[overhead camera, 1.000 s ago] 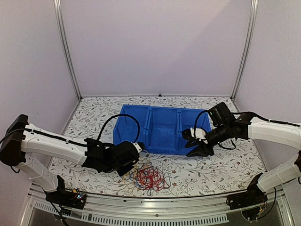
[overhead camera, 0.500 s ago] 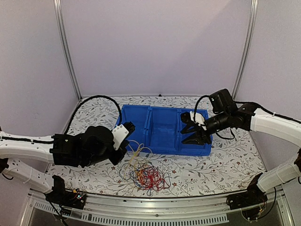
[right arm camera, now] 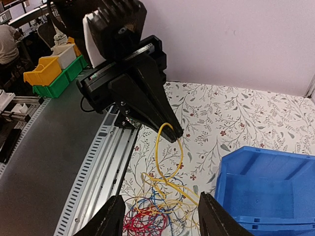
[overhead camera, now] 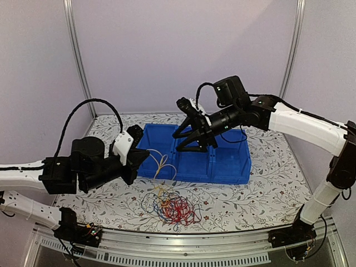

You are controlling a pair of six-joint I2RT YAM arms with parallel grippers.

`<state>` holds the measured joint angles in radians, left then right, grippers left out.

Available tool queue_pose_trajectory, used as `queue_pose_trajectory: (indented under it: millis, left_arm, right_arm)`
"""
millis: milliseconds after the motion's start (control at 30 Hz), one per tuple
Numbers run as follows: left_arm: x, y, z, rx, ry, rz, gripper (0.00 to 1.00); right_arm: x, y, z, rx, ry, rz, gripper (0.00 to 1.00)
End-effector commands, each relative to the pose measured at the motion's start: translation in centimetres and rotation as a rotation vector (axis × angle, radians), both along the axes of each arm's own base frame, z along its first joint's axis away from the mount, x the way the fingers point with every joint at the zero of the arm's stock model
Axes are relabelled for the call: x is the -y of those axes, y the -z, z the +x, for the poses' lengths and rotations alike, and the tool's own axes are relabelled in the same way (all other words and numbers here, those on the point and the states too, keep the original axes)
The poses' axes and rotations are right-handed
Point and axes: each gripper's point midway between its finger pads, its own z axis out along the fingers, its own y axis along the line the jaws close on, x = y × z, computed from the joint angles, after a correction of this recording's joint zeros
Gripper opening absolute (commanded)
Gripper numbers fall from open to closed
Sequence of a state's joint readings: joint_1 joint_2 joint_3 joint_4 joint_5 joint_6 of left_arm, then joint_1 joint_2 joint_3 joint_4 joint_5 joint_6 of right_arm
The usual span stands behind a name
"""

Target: Untangle the cables

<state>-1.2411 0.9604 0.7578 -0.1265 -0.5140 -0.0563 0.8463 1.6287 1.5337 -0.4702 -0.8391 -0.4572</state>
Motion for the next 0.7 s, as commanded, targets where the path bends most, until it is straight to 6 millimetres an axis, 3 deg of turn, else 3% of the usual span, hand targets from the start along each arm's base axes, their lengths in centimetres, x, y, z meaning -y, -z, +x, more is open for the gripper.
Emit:
queue_pose_trajectory:
  millis: [0, 133, 500, 600, 633, 667]
  left_arm:
    - [1.3, -0.2, -0.6, 0.003, 0.039, -0.047, 0.00]
    - [1.3, -0.4, -0.5, 0.008, 0.035, -0.063, 0.00]
    - [1.6, -0.3, -0.5, 0.016, 0.038, -0.100, 0.00]
    - [1.5, 0.0, -0.5, 0.010, 0.033, -0.107, 0.00]
    - [1.4, 0.2, -0.3, 0.010, 0.020, -0.109, 0.00]
    - [1.3, 0.3, -0.1, 0.011, 0.004, -0.115, 0.00]
  right_arm:
    - [-2.7, 2.3, -1.9, -0.171, -0.068, -0.053, 0.52]
    - [-3.9, 4.6, -2.5, -0.240, -0.106, -0.094, 0.47]
    - [-5.0, 3.8, -3.2, -0.329, -0.174, -0.042, 0.43]
    - [-5.4, 3.8, -3.0, -0.344, -0.177, -0.048, 0.08]
    - [-5.4, 3.8, -3.0, -0.351, -0.180, -0.050, 0.00]
    - [-5.4, 3.7, -3.1, -0.354, -0.184, -0.049, 0.00]
